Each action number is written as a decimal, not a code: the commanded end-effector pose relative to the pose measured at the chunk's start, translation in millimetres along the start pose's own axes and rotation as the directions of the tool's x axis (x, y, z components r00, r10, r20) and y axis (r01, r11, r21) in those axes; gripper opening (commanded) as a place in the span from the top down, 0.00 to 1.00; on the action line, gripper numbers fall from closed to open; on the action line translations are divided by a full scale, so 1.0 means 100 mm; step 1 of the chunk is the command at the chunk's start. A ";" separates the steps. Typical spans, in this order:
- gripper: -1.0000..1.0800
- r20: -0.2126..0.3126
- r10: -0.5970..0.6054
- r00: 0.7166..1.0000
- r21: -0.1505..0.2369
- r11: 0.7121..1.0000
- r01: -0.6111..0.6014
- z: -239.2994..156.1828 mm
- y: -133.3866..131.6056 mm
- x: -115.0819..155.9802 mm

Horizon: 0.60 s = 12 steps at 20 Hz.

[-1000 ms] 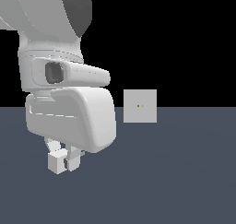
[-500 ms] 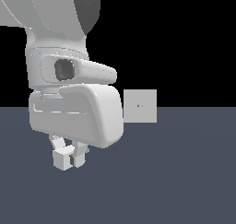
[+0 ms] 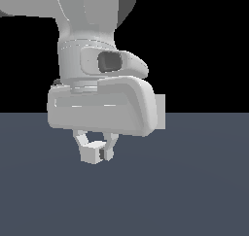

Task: Plug the charger into the wall socket.

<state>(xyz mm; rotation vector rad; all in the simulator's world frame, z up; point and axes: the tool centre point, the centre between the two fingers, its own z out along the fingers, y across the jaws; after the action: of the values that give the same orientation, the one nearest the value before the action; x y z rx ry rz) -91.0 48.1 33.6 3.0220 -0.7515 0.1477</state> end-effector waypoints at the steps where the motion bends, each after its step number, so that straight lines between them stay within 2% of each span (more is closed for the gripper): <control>1: 1.00 -0.001 -0.038 0.999 0.004 0.999 0.038 -0.05 0.08 0.10; 12: 1.00 -0.003 -0.209 0.978 0.020 0.978 0.209 -0.29 0.40 0.60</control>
<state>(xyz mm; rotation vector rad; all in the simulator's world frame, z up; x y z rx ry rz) -63.7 -7.0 64.2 3.0869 -0.4685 0.1525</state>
